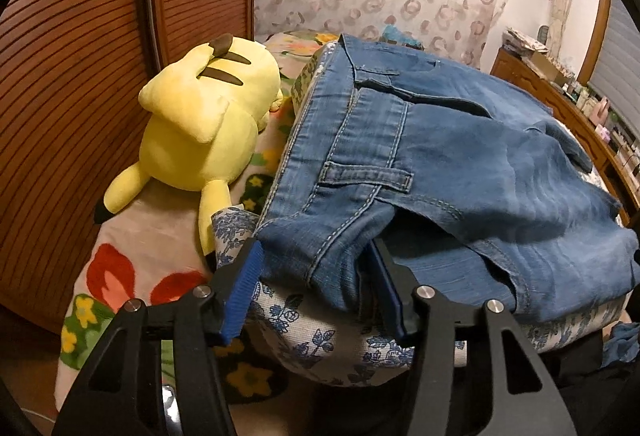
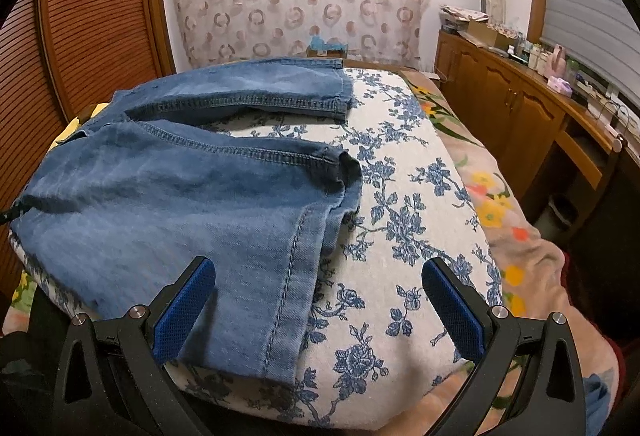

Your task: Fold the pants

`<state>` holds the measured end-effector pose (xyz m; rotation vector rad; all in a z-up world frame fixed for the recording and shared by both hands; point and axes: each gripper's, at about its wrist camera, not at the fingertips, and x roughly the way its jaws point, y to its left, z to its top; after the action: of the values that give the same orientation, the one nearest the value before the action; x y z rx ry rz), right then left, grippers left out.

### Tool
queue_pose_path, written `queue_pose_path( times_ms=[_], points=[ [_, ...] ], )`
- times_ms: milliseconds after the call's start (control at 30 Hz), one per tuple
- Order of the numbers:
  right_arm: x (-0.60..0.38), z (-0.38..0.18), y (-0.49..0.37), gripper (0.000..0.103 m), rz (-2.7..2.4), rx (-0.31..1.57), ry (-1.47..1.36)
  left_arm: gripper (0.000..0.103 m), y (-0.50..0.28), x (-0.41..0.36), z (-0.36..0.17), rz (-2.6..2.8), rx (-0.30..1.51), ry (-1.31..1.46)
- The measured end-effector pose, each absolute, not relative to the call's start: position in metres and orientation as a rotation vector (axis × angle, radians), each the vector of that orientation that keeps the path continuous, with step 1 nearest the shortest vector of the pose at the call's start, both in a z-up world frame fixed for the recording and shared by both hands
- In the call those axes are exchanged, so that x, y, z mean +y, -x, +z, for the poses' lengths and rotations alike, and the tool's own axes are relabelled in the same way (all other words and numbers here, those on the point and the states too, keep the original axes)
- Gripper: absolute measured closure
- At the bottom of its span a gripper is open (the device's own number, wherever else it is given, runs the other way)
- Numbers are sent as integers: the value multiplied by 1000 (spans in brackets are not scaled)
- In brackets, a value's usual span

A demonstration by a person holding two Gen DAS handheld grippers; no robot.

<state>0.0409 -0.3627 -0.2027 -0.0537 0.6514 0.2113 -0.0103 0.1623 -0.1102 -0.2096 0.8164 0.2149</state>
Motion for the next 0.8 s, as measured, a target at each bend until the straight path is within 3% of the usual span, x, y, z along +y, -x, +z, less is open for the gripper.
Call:
queue_pose_path(
  times_ms=[67, 100, 233, 600, 800],
  points=[
    [-362, -203, -47, 0, 215, 660, 55, 55, 10, 161, -109, 216, 812, 197],
    [-362, -203, -49, 0, 217, 664, 55, 69, 10, 162, -109, 201, 807, 205],
    [-362, -205, -51, 0, 220, 681, 53, 82, 10, 157, -101, 188, 791, 188],
    [-366, -210, -48, 5, 254, 731, 50, 87, 10, 146, -58, 163, 669, 154],
    [-365, -215, -47, 15, 284, 762, 45, 88, 0, 142, -42, 139, 616, 157]
  ],
)
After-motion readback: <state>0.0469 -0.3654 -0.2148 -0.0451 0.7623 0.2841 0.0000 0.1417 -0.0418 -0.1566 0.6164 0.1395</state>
